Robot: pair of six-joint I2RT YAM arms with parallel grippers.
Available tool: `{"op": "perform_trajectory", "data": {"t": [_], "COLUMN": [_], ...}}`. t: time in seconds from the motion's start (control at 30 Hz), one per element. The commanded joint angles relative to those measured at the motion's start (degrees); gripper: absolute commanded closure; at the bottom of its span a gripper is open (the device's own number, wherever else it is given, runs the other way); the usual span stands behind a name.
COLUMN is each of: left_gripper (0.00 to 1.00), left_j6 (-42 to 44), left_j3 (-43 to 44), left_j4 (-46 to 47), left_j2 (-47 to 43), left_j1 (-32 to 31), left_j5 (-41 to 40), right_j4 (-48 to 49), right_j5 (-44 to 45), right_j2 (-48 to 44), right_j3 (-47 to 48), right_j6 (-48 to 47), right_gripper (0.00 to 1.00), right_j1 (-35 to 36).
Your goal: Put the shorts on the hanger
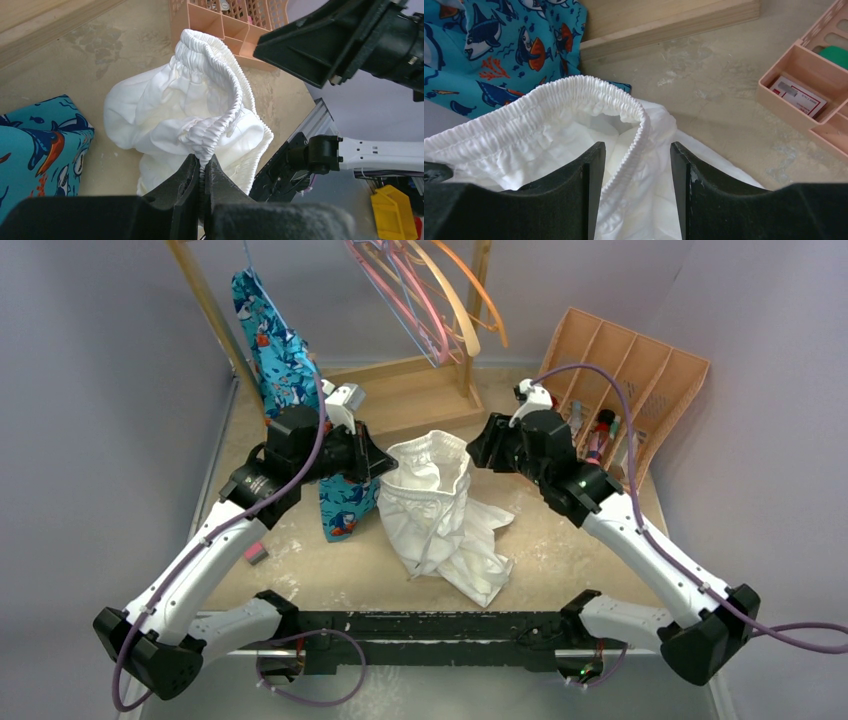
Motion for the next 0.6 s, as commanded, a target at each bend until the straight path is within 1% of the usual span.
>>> {"op": "perform_trajectory", "data": {"t": [0.0,0.1,0.27,0.4,0.57], "left_gripper": [1.00,1.00,1.00,1.00,1.00], "left_j6": [1.5,1.6,1.7,1.8,1.9], "left_j3": [0.1,0.1,0.1,0.1,0.0], "left_j4": [4.3,4.2,4.4,4.4,4.1], "left_j2": [-1.8,-1.7,-1.4,-1.5,-1.5], "left_j1": [-0.1,-0.2,-0.1,-0.2,-0.2], "left_j5": [2.3,2.5,2.8,2.7,2.4], "right_j4": [4.9,5.7,7.4,8.4,10.3], "right_j5": [-6.4,-5.9,-8.4,-12.1,-15.8], "right_j2": [3.6,5.6,8.1,10.1,11.9], "right_j3": [3.3,3.0,2.5,2.1,0.9], "right_j6": [-5.2,-6.6,-9.0,-10.1,-10.1], "right_gripper": [0.49,0.48,0.49,0.55,0.58], "right_j1": [-0.9,-2.0,-4.3,-4.8,-4.8]}}
